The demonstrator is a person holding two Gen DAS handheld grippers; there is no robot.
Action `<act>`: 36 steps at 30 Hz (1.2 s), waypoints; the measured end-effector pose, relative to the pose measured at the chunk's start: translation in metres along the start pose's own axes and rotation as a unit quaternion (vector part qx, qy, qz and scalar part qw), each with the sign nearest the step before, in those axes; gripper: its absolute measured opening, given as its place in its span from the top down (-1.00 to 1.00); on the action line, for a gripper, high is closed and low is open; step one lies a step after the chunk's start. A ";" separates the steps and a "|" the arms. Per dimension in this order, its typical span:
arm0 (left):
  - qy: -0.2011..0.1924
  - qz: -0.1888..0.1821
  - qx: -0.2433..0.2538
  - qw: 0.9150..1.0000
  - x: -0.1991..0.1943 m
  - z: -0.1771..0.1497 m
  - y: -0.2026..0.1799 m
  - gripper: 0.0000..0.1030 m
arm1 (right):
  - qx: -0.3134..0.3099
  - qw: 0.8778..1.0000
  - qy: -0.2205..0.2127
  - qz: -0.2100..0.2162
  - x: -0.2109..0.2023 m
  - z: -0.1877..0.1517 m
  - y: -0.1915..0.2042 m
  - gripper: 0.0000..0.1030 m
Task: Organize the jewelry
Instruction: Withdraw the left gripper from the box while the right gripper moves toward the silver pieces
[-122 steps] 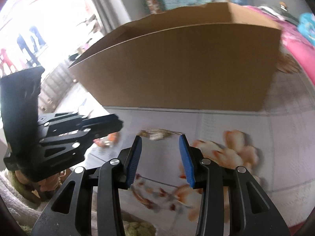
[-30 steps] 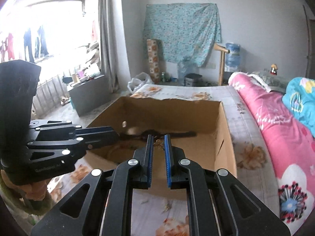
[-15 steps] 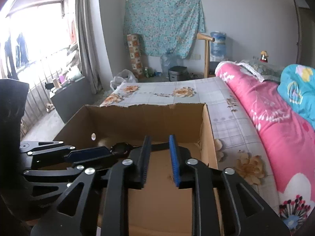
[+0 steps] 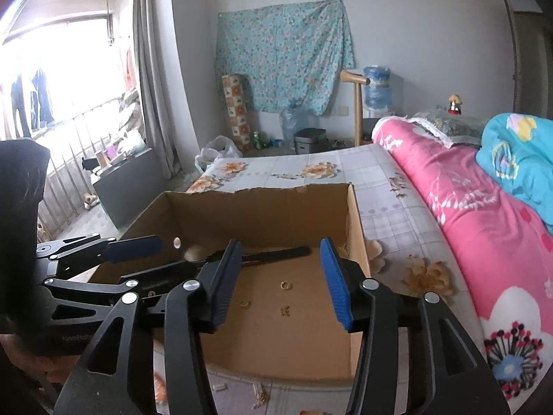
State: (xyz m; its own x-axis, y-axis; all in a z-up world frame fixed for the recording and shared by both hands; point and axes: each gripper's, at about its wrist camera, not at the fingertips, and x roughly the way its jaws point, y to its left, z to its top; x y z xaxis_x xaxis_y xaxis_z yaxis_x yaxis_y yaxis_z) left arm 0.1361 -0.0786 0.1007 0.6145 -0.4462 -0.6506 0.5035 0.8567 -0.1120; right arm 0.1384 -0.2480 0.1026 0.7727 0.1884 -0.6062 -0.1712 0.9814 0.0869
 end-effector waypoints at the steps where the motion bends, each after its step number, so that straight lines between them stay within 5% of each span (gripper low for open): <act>1: -0.002 0.002 -0.001 1.000 -0.005 -0.002 0.000 -0.19 | 0.001 1.000 -0.003 0.001 -0.007 -0.001 -0.001 0.03; 10: -0.018 0.027 0.000 0.999 -0.058 -0.034 0.009 -0.54 | 0.013 1.000 -0.005 0.006 -0.052 -0.021 -0.016 -0.04; 18: 0.009 0.025 0.022 0.999 -0.080 -0.078 0.006 -0.72 | 0.024 0.999 0.037 -0.009 -0.072 -0.060 -0.021 -0.04; 36: 0.150 0.064 0.040 0.986 -0.002 -0.124 -0.024 -0.75 | 0.042 0.988 0.150 -0.022 -0.031 -0.110 -0.005 -0.04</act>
State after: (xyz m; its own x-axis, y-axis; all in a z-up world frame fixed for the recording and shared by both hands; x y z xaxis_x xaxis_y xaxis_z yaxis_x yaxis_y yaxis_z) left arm 0.0473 -0.0663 0.0112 0.4751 -0.2301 -0.8493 0.4874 0.8724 0.0363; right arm 0.0479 -0.2629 0.0339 0.5601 0.1392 -0.8166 -0.0816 0.9903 0.1129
